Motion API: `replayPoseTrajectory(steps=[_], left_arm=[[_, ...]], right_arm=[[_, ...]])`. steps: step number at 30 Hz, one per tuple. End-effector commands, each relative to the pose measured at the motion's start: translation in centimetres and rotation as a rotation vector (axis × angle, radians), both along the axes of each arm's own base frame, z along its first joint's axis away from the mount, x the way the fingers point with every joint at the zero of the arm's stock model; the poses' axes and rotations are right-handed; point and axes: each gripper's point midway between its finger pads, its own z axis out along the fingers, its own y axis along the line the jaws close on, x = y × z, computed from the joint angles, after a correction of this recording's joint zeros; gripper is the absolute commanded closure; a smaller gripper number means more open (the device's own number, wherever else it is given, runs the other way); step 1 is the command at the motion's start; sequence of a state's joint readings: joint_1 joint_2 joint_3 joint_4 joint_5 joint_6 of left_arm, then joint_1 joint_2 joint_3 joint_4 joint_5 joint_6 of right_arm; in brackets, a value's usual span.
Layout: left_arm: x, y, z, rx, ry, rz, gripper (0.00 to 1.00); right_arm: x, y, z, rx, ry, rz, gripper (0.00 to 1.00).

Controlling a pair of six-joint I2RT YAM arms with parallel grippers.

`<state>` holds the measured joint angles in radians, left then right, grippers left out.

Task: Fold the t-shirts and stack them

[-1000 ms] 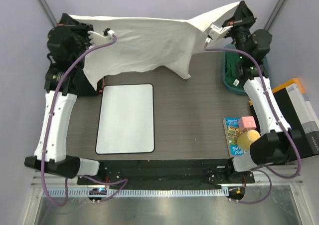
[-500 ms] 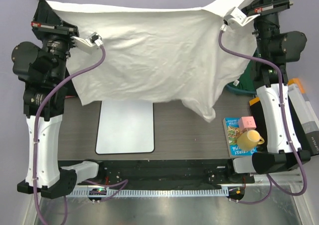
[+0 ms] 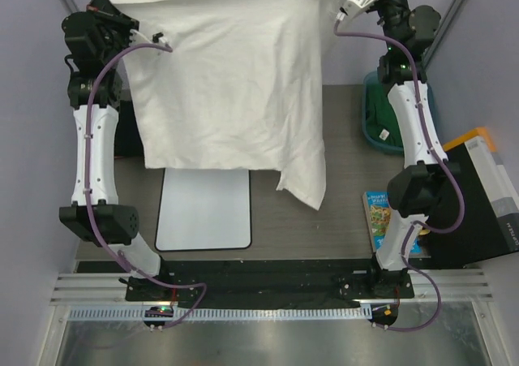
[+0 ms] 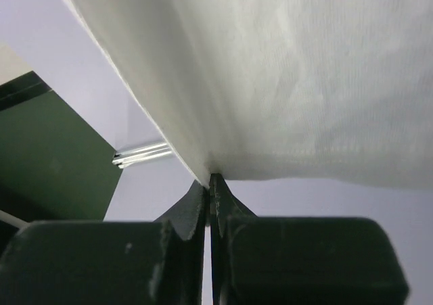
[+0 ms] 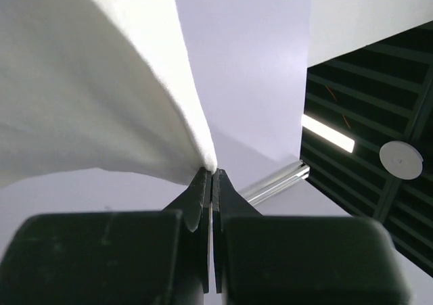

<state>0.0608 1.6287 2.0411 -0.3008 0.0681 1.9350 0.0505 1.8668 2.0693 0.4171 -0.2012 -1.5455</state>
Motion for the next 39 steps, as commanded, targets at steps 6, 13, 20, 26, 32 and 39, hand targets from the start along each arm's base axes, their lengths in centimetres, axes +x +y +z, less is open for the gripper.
replayPoseTrajectory(steps=[6,13,20,26,32,39], left_arm=[[-6.7,-0.6,14.4,0.070,-0.466,-0.045,1.00],[-10.1,-1.9,3.0,0.042,-0.155,-0.105,1.00],[-19.1,-2.3,-20.8,-0.039,0.600,-0.085,1.00],[-26.9,-3.1,-33.9,-0.051,0.976,-0.106,1.00],[-32.9,-2.3,-42.9,-0.043,1.266,-0.050,1.00],[-36.6,-1.7,-45.3,-0.003,1.467,-0.025,1.00]], right_arm=[[-10.3,-3.3,11.0,0.066,-0.296,-0.074,0.99],[-12.6,-3.1,-1.6,-0.045,0.079,-0.056,0.99],[-19.8,-0.1,-28.6,-0.115,0.909,0.155,0.99],[-29.0,1.0,-43.1,-0.198,1.473,0.269,0.99],[-35.5,1.1,-48.4,-0.270,1.858,0.372,0.99],[-38.5,1.2,-48.4,-0.278,1.979,0.416,0.99]])
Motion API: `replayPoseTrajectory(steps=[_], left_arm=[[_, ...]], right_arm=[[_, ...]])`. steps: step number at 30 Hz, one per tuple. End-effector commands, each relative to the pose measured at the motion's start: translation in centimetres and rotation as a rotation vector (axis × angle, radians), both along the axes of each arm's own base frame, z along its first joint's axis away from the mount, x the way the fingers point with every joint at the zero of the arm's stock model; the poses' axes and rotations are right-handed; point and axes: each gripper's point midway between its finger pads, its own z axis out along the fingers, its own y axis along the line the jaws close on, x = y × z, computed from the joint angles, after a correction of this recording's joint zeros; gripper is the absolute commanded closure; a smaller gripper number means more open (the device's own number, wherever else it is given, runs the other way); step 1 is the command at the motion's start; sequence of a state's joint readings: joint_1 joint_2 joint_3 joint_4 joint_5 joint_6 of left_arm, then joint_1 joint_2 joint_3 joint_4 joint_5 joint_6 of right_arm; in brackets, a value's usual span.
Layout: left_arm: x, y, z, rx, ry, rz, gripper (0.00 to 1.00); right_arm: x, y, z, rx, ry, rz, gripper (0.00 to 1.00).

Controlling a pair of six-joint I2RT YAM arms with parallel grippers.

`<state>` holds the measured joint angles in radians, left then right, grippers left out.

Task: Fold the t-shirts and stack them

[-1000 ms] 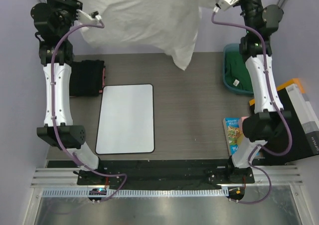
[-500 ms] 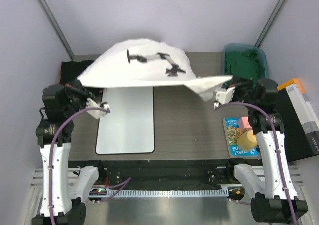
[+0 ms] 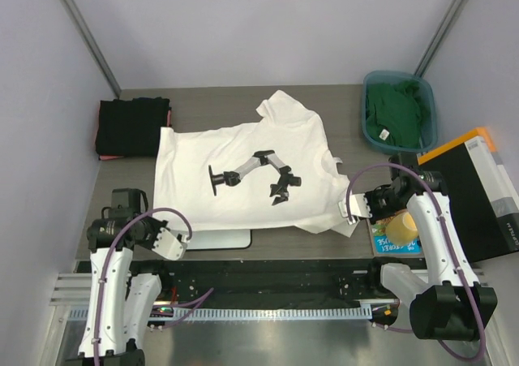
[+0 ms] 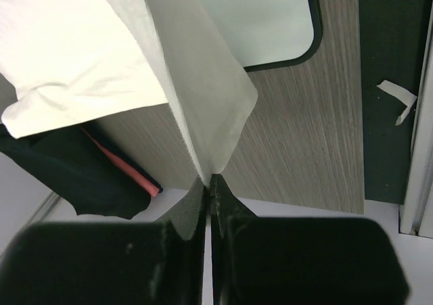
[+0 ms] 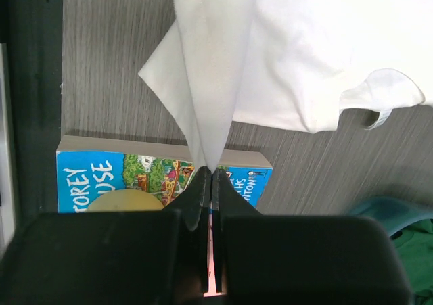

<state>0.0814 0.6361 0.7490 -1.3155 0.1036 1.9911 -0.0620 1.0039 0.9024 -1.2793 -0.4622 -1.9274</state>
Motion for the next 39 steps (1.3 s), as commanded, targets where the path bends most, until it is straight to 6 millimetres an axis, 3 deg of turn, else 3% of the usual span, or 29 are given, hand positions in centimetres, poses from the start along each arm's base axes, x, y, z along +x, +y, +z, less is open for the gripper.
replayPoseTrajectory(steps=[1,5,9,12,13,17,20,23,24,26,29,34,39], left_arm=[[-4.0,0.9,-0.7,0.069,0.183,-0.034,1.00],[-4.6,1.1,-0.1,0.075,0.240,-0.027,1.00],[-5.6,0.6,0.4,0.038,0.320,-0.018,1.00],[-6.1,0.4,0.4,0.036,0.339,-0.034,1.00],[-6.2,0.4,0.4,0.036,0.329,-0.039,1.00],[-6.2,0.2,0.3,0.042,0.296,-0.075,1.00],[-6.0,-0.1,0.0,0.026,0.287,-0.086,1.00],[-5.6,-0.6,-0.1,0.000,0.264,-0.086,1.00],[-5.3,-0.6,-0.1,0.000,0.245,-0.085,1.00],[-5.0,-0.5,-0.3,0.004,0.231,-0.089,1.00],[-5.0,-0.7,-0.4,0.004,0.234,-0.116,1.00],[-4.7,-0.5,-0.8,0.025,0.233,-0.136,1.00],[-1.8,-0.7,0.1,-0.031,0.167,-0.045,1.00]], right_arm=[[-4.4,0.1,0.5,-0.006,0.152,0.038,0.99],[-4.5,-0.2,0.0,-0.030,0.143,0.077,0.99],[-0.6,0.7,1.1,0.039,-0.036,0.003,0.99],[1.3,1.4,2.0,0.082,-0.164,0.010,0.99],[1.4,1.7,2.3,0.097,-0.176,0.016,0.99],[-1.2,2.4,2.5,0.112,-0.056,0.098,0.99],[-0.8,2.8,2.6,0.141,-0.051,0.108,0.99],[1.7,3.1,2.2,0.156,-0.184,0.094,0.99],[3.6,3.1,2.1,0.160,-0.277,0.086,0.99],[6.1,3.5,3.5,0.186,-0.437,0.092,0.99],[7.4,4.2,2.6,0.207,-0.479,0.115,0.99],[11.4,5.1,4.2,0.233,-0.590,0.104,0.99],[14.9,6.8,5.9,0.268,-0.688,0.134,0.99]])
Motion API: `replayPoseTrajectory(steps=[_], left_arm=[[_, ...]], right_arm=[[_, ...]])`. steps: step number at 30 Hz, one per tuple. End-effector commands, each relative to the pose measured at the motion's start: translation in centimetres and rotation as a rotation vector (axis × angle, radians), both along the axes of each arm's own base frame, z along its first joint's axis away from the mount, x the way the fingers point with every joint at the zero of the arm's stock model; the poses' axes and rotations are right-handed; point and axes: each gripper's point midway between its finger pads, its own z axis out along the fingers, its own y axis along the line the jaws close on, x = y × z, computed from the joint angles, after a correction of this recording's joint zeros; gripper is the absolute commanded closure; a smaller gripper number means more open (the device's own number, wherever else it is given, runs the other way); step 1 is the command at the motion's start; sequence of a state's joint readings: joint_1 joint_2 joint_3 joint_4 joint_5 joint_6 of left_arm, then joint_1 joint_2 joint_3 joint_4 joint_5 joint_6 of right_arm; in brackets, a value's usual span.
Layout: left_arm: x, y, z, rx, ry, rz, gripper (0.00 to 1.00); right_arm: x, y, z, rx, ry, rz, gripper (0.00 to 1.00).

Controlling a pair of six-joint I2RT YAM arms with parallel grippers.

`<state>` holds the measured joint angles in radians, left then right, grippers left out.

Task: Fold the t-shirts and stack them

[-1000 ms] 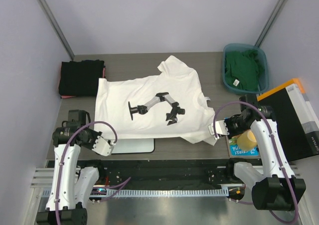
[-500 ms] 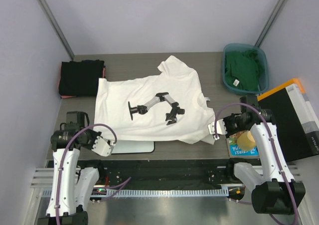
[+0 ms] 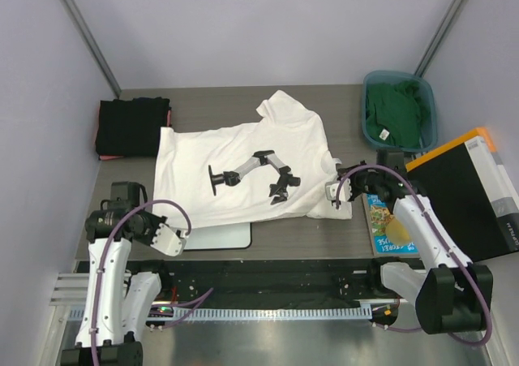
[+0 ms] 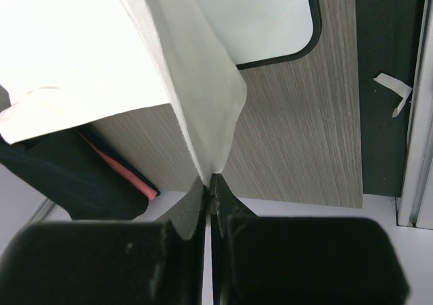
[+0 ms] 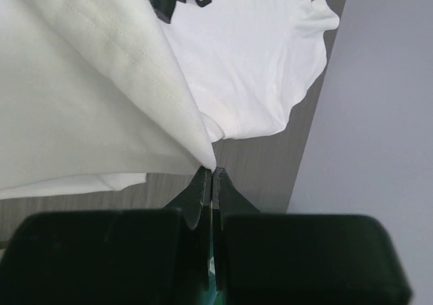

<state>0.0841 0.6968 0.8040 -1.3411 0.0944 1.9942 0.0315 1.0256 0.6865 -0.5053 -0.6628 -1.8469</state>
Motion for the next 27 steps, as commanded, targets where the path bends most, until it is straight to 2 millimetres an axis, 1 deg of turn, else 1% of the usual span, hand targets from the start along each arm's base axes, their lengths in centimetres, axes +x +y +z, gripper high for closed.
replayPoseTrajectory(steps=[1,2,3,4,5,7,8,9,10,11,13,15,16,18,20,22,24,25,27], left_arm=[[-1.5,-0.9,-0.4,-0.049,0.142,-0.038,1.00],[-1.2,-0.9,-0.3,-0.052,0.147,-0.033,1.00],[-1.0,-0.7,-0.2,-0.043,0.150,-0.022,1.00],[-0.7,-0.6,-0.4,-0.041,0.153,-0.014,1.00],[0.2,-0.4,-0.3,-0.034,0.122,-0.010,1.00],[1.0,-0.2,-0.3,-0.026,0.092,-0.005,1.00],[1.8,-0.2,-0.2,-0.026,0.066,-0.008,1.00],[2.1,-0.2,-0.3,-0.028,0.059,-0.009,1.00],[2.5,-0.4,-0.3,-0.042,0.050,-0.014,1.00],[3.1,-0.4,-0.4,-0.045,0.041,-0.013,1.00],[3.6,-0.4,-0.7,-0.046,0.038,-0.015,1.00],[4.4,-0.2,-1.0,-0.038,0.031,-0.013,1.00],[5.1,0.0,-0.9,-0.030,0.012,-0.009,1.00],[5.8,0.1,-1.1,-0.030,0.017,-0.003,1.00],[6.6,0.4,-1.1,-0.015,0.006,0.003,1.00],[7.5,0.8,-1.5,-0.002,0.006,0.009,1.00],[8.0,1.1,-1.9,0.006,0.010,0.023,1.00],[8.7,1.2,-1.9,0.008,-0.009,0.027,1.00],[9.0,1.5,-2.4,0.023,-0.006,0.034,1.00]], right_arm=[[4.7,1.6,4.5,0.078,-0.190,0.013,0.99],[5.3,1.8,5.2,0.082,-0.212,0.015,0.99],[5.7,2.1,4.8,0.084,-0.201,0.021,0.99],[6.0,2.3,4.8,0.085,-0.205,0.024,0.99],[6.6,2.5,5.2,0.086,-0.226,0.028,0.99],[7.2,3.0,4.9,0.088,-0.220,0.035,0.99],[7.7,3.1,5.3,0.092,-0.232,0.035,0.99],[7.9,3.4,5.5,0.093,-0.236,0.038,0.99],[8.3,3.4,5.1,0.097,-0.225,0.034,0.99],[8.7,3.6,5.5,0.106,-0.244,0.033,0.99],[9.1,4.0,5.2,0.104,-0.242,0.038,0.99],[9.6,4.3,5.5,0.108,-0.256,0.039,0.99],[9.9,4.3,5.2,0.108,-0.253,0.037,0.99],[10.5,4.5,5.6,0.114,-0.277,0.034,0.99],[11.0,4.7,5.5,0.111,-0.279,0.033,0.99],[11.5,4.6,5.5,0.115,-0.284,0.025,0.99],[11.8,4.7,5.1,0.119,-0.277,0.021,0.99],[12.0,4.8,5.3,0.121,-0.286,0.022,0.99],[12.1,5.2,4.9,0.122,-0.281,0.028,0.99]])
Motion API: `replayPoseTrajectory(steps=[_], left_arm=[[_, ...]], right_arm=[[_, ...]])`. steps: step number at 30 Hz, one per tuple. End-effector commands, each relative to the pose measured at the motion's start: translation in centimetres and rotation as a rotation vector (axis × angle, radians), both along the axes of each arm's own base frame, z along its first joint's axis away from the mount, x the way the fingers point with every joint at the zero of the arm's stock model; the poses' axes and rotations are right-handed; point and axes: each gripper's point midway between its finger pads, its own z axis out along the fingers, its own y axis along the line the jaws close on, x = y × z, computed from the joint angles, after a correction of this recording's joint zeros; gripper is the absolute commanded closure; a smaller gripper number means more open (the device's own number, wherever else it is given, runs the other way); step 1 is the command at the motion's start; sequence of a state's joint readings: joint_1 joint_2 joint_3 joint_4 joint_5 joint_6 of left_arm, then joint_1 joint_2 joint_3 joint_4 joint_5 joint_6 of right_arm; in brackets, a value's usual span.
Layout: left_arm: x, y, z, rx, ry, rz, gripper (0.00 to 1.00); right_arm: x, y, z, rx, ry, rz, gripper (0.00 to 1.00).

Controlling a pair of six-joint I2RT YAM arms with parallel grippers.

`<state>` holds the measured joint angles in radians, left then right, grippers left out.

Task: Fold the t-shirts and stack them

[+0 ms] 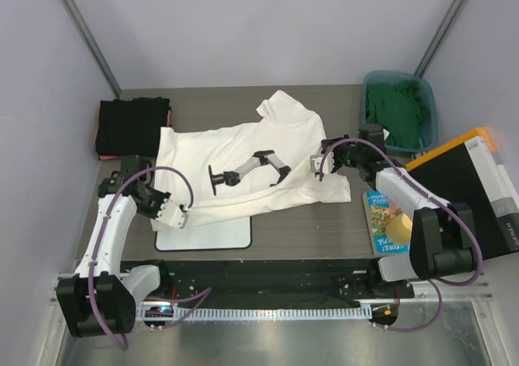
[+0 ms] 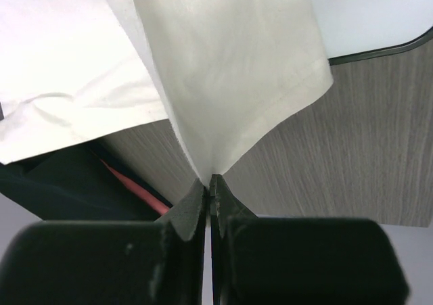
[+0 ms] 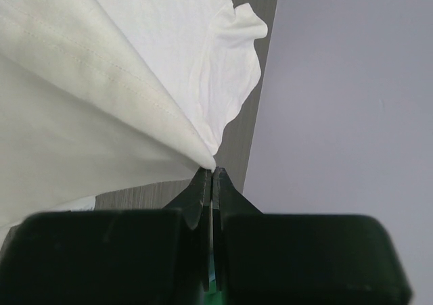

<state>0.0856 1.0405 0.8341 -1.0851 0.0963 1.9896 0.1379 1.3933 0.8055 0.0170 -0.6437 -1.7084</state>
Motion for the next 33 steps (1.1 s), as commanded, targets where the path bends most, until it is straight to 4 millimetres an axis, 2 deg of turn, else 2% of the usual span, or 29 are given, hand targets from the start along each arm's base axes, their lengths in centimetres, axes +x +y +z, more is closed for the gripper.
replayPoseTrajectory(steps=[1,11,18,19,20,23,28,30,31,32,33], left_arm=[[2.4,1.0,-0.1,0.035,-0.067,0.027,1.00],[4.3,1.6,-1.3,0.051,-0.061,0.058,1.00],[5.3,2.0,-1.4,0.057,-0.059,0.083,1.00],[5.4,2.0,-1.4,0.058,-0.062,0.086,1.00],[5.4,2.0,-1.5,0.055,-0.059,0.090,1.00],[5.6,2.1,-1.5,0.057,-0.060,0.094,1.00],[6.1,2.3,-1.8,0.059,-0.059,0.111,1.00],[6.5,2.4,-1.7,0.060,-0.074,0.120,1.00],[6.7,2.3,-1.9,0.055,-0.079,0.130,0.97],[6.8,2.2,-2.1,0.053,-0.081,0.134,0.86],[7.2,2.8,-1.9,0.084,-0.105,0.151,0.55]], right_arm=[[2.0,1.0,3.2,0.036,-0.105,0.008,0.99],[3.9,2.4,2.9,0.055,-0.131,0.026,0.99],[5.7,4.0,2.8,0.072,-0.144,0.048,0.99],[6.0,4.4,3.3,0.077,-0.159,0.054,0.99],[6.3,4.6,2.8,0.075,-0.149,0.056,0.99],[7.0,5.5,3.3,0.081,-0.164,0.069,0.99],[8.1,6.3,3.0,0.088,-0.163,0.078,0.99],[8.4,6.6,2.6,0.082,-0.159,0.074,0.96],[8.5,6.6,2.1,0.078,-0.155,0.069,0.82],[8.6,6.6,1.8,0.073,-0.153,0.059,0.70],[8.8,6.3,1.7,0.063,-0.158,0.038,0.58]])
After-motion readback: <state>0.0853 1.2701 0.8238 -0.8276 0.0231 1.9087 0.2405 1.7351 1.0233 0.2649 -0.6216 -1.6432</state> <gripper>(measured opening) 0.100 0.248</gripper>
